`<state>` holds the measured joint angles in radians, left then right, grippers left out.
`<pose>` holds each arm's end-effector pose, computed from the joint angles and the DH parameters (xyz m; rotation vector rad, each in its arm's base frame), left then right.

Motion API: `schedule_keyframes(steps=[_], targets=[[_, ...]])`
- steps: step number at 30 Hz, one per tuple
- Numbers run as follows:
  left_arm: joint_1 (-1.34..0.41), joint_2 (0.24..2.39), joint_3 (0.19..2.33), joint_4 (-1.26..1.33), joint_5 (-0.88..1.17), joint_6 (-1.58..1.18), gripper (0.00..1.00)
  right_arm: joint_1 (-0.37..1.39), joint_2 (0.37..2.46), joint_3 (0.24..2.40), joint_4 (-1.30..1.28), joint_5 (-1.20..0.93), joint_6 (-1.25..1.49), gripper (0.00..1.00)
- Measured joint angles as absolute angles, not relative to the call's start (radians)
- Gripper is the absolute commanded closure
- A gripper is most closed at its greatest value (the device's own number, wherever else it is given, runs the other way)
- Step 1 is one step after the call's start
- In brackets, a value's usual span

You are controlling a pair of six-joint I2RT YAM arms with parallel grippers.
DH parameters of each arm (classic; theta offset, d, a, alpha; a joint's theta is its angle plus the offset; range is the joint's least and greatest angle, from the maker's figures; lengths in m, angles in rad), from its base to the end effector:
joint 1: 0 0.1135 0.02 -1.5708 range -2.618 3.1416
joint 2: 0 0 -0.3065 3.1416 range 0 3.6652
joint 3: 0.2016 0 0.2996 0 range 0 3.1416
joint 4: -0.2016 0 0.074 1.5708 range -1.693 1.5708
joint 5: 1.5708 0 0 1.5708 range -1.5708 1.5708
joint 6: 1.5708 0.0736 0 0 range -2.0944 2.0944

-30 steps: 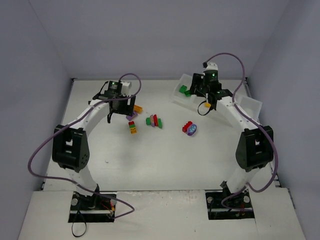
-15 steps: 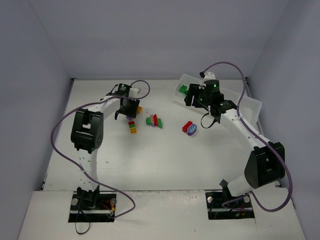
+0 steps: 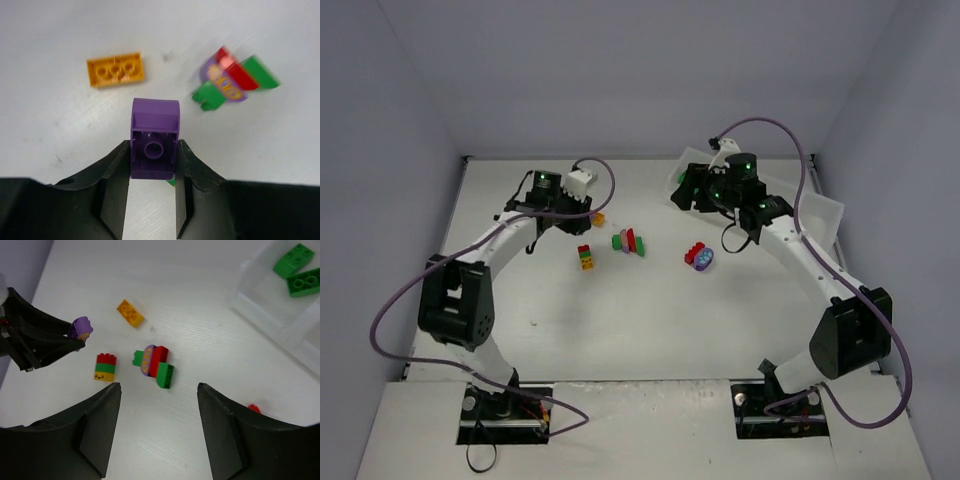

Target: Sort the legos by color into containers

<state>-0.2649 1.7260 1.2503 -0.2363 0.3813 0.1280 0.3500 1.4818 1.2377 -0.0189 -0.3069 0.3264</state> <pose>0.4402 -0.1478 0.2422 0.6377 2.1800 -0.5065 0.3975 0.1688 0.3686 -0.2444 1.8723 0.7504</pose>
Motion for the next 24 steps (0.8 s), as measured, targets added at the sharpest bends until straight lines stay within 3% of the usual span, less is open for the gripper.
schedule_keyframes(steps=[9,24], targets=[[-0.409,1.486,1.218,-0.086,0.457,0.231,0.97,0.401,1.567,1.355,-0.002,-0.449,0.448,0.41],[-0.501,1.483,1.216,-0.084,0.482,0.264,0.97,0.468,1.62,1.37,0.033,-0.537,0.523,0.42]])
